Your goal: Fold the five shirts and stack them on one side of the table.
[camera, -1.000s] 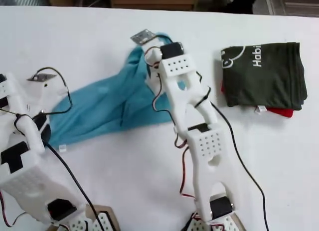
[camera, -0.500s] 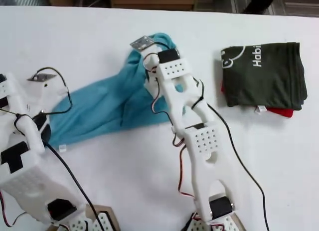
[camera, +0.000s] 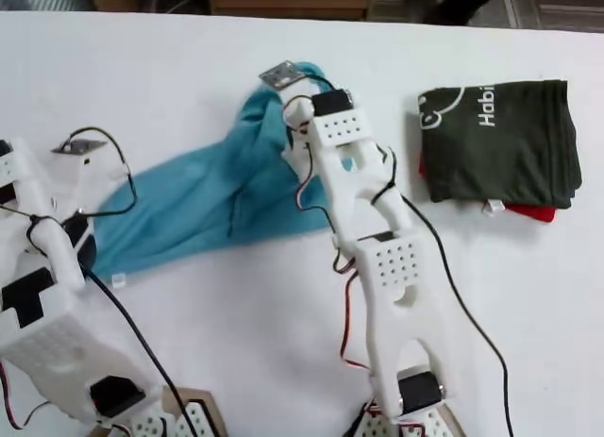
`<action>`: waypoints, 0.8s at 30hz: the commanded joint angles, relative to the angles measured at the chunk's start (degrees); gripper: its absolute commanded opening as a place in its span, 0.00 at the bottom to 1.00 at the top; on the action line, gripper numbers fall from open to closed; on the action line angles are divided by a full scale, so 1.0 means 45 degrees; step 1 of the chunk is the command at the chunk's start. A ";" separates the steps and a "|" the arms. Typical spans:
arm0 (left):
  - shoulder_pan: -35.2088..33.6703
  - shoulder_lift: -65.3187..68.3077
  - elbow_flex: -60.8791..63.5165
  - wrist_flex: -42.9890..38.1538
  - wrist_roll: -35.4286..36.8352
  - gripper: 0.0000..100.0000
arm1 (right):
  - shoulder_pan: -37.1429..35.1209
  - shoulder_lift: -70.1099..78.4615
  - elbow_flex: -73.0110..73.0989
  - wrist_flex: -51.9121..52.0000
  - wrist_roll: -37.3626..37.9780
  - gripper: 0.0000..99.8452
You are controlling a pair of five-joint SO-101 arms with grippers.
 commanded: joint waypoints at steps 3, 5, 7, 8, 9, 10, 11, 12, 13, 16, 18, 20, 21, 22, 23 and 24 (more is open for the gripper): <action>0.0059 -0.0821 -0.0147 0.0039 0.0059 0.03 | 0.0029 -0.0107 -0.0098 -0.0264 0.0020 0.14; 0.0059 -0.0821 -0.0147 0.0039 0.0059 0.03 | 0.0029 -0.0088 -0.0020 -0.0264 0.0020 0.14; 0.0059 -0.0821 -0.0147 0.0039 0.0059 0.03 | 0.0010 -0.0088 -0.0020 -0.0244 0.0020 0.14; 0.0059 -0.0821 -0.0147 0.0039 0.0078 0.03 | -0.0010 -0.0088 -0.0020 -0.0244 0.0020 0.14; 0.0059 -0.0821 -0.0147 0.0039 0.0078 0.03 | -0.0029 -0.0088 -0.0059 -0.0244 0.0020 0.14; 0.0059 -0.0821 -0.0147 0.0039 0.0078 0.03 | -0.0049 -0.0107 -0.0059 -0.0244 0.0020 0.14; 0.0059 -0.0821 -0.0147 0.0039 0.0078 0.03 | -0.0088 -0.0107 -0.0039 -0.0244 0.0020 0.14; 0.0059 -0.0821 -0.0147 0.0039 0.0078 0.03 | -0.0166 -0.0088 -0.0020 -0.0244 0.0020 0.14; 0.0059 -0.0821 -0.0147 0.0039 0.0078 0.03 | -0.0225 -0.0068 0.0000 -0.0244 0.0039 0.14; 0.0059 -0.0821 -0.0147 0.0039 0.0078 0.03 | -0.0400 0.0322 -0.0137 -0.0225 0.0508 0.14; 0.0059 -0.0821 -0.0147 0.0039 0.0078 0.03 | -0.0479 0.0518 -0.0137 -0.0205 0.0664 0.14; 0.0059 -0.0821 -0.0147 0.0039 0.0078 0.03 | -0.0440 0.0537 -0.0137 -0.0225 0.0645 0.14; 0.0059 -0.0821 -0.0147 0.0039 0.0078 0.03 | -0.0420 0.0498 -0.0156 -0.0225 0.0645 0.14; 0.0059 -0.0821 -0.0147 0.0039 0.0078 0.03 | -0.0381 0.0400 -0.0156 -0.0244 0.0645 0.14; 0.0059 -0.0821 -0.0147 0.0039 0.0078 0.03 | -0.0361 0.0283 -0.0156 -0.0244 0.0645 0.12; 0.0059 -0.0821 -0.0147 0.0020 0.0078 0.03 | -0.0361 0.0127 -0.0156 -0.0244 0.0645 0.10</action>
